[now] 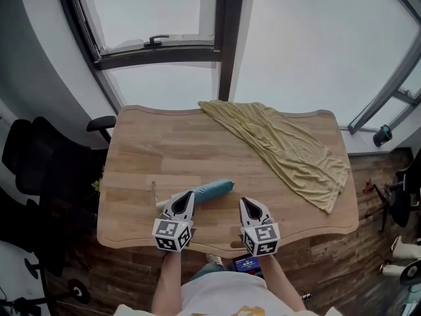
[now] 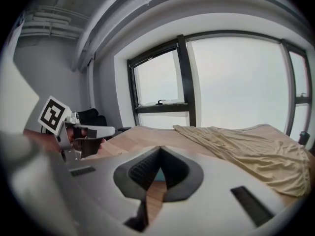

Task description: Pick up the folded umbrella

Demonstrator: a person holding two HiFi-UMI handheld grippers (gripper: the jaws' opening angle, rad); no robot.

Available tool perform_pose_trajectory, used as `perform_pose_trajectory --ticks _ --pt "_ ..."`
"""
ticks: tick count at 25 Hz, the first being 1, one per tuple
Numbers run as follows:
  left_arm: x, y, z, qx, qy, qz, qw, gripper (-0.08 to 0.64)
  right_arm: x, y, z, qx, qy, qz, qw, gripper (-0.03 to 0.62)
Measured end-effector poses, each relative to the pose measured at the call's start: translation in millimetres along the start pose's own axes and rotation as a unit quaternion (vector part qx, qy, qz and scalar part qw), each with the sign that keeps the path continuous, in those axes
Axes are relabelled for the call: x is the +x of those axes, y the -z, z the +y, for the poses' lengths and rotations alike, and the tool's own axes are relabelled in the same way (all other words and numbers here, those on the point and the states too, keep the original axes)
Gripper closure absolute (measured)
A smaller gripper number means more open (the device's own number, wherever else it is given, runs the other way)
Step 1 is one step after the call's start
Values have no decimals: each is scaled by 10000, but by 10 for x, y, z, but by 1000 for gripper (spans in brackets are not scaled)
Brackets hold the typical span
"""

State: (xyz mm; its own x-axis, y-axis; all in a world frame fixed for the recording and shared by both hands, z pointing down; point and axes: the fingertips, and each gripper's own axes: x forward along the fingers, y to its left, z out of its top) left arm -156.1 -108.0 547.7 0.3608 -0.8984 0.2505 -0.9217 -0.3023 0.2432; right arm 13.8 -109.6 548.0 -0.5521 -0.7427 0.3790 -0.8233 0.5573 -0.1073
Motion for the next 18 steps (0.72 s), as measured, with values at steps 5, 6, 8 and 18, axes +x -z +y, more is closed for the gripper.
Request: perform_pose_trajectory --ticks 5,6,8,18 --pt "-80 6 -67 136 -44 2 9999 540 -148 -10 13 67 40 -156 9998 583" --pt "-106 21 -78 137 -57 13 9999 540 -171 2 17 82 37 -175 9998 583" --pt "-130 46 -93 172 -68 45 9998 540 -173 14 19 84 12 -204 9998 583" --pt "-217 19 -130 304 -176 -49 9994 540 -146 -69 93 -17 -299 -356 9989 583"
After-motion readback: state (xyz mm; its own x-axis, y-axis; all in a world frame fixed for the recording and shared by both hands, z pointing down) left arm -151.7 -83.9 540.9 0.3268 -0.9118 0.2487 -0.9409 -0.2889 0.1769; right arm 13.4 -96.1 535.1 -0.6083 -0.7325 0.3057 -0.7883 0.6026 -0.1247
